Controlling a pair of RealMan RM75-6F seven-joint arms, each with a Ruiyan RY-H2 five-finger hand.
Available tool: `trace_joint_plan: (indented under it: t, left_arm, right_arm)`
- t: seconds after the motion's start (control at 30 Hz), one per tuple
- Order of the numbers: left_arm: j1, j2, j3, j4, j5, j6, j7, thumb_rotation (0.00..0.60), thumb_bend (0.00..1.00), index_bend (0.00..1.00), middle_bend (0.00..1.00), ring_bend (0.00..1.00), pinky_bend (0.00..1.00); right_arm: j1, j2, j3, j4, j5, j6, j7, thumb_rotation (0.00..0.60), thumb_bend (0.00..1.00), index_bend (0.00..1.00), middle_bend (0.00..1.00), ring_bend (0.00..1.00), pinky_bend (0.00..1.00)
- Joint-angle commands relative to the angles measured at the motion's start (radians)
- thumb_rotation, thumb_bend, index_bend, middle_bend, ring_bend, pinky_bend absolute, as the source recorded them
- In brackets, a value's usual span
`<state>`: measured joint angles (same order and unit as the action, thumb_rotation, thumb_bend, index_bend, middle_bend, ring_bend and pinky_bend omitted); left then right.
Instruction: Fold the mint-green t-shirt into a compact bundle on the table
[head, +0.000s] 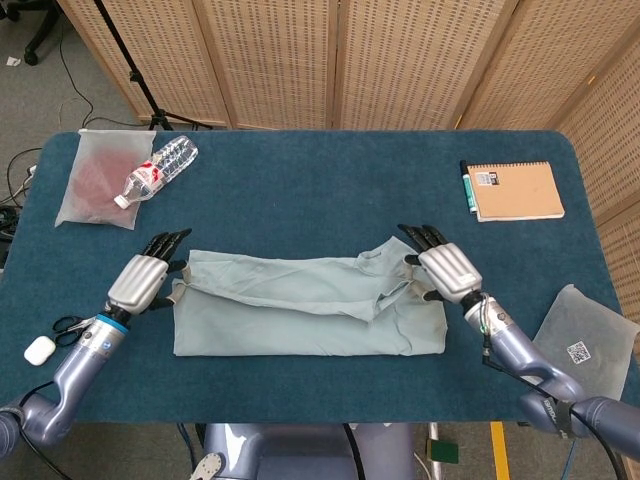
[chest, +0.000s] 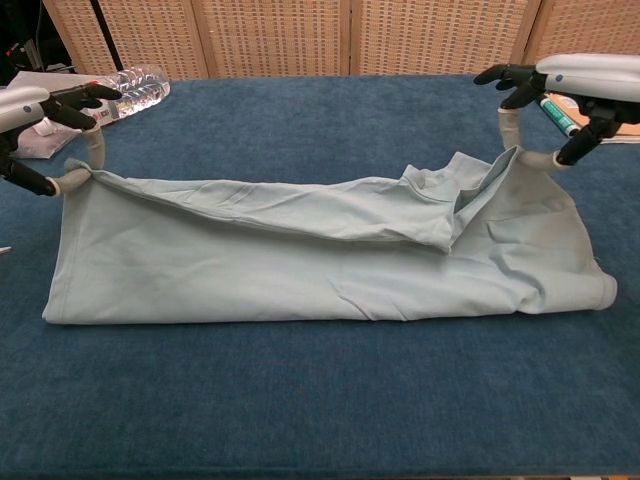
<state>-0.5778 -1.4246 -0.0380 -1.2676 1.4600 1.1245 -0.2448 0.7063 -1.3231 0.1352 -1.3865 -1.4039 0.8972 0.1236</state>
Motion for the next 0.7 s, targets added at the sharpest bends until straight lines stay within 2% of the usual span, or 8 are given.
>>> trace_joint_plan:
  t: [0.03, 0.43, 0.7]
  left_arm:
    - [-0.01, -0.018, -0.018, 0.025, -0.021, -0.022, -0.005, 0.6, 0.59, 0.79, 0.0, 0.0, 0.0]
    - [-0.055, -0.104, -0.065, 0.154, -0.095, -0.133, 0.009, 0.6, 0.59, 0.79, 0.0, 0.0, 0.0]
    - [-0.062, -0.147, -0.083, 0.231, -0.106, -0.137, 0.002, 0.6, 0.59, 0.79, 0.0, 0.0, 0.0]
  right_arm:
    - [0.029, -0.033, 0.026, 0.045, 0.044, -0.041, -0.009, 0.6, 0.65, 0.67, 0.01, 0.0, 0.0]
    - [0.085, -0.094, 0.083, 0.162, 0.154, -0.121, -0.002, 0.6, 0.65, 0.67, 0.01, 0.0, 0.0]
    - [0.106, -0.116, 0.101, 0.22, 0.183, -0.145, 0.013, 0.6, 0.65, 0.67, 0.01, 0.0, 0.0]
